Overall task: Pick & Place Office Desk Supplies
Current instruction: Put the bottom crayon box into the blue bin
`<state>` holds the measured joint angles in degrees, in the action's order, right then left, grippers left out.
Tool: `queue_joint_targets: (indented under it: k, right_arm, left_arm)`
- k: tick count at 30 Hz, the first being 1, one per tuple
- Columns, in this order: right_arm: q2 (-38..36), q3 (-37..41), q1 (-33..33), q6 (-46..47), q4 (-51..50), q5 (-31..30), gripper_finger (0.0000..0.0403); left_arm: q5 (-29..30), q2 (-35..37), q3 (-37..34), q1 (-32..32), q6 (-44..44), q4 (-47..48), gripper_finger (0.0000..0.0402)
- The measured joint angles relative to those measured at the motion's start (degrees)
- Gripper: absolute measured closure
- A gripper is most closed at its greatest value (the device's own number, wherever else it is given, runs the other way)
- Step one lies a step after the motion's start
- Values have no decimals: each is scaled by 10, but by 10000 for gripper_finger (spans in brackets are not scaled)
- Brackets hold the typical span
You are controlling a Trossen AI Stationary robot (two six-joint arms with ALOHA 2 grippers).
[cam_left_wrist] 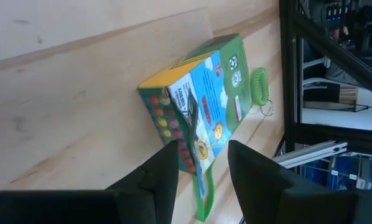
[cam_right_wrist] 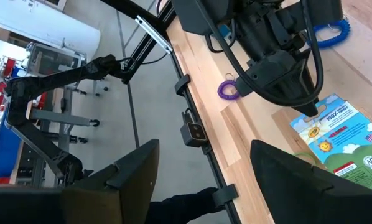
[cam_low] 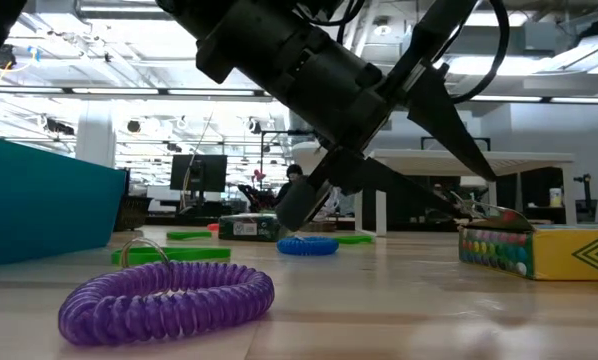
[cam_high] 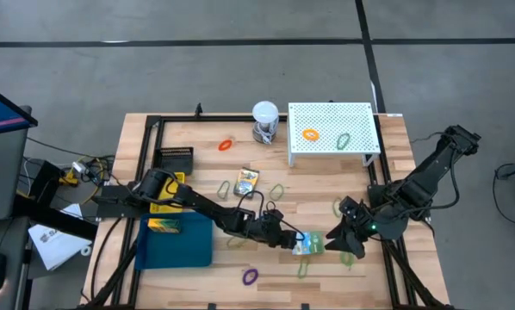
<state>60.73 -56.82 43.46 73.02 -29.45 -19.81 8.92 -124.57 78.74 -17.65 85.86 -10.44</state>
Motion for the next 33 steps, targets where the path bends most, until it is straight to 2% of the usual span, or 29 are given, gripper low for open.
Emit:
queue_joint_targets:
  k: [27, 33]
  right_arm:
    - [0, 0, 0, -17, 10, -13, 154]
    - [0, 0, 0, -21, 17, -13, 154]
  left_arm:
    - [-4, -18, 0, 3, 0, -11, 268]
    - [-30, -73, 65, 1, 5, -32, 271]
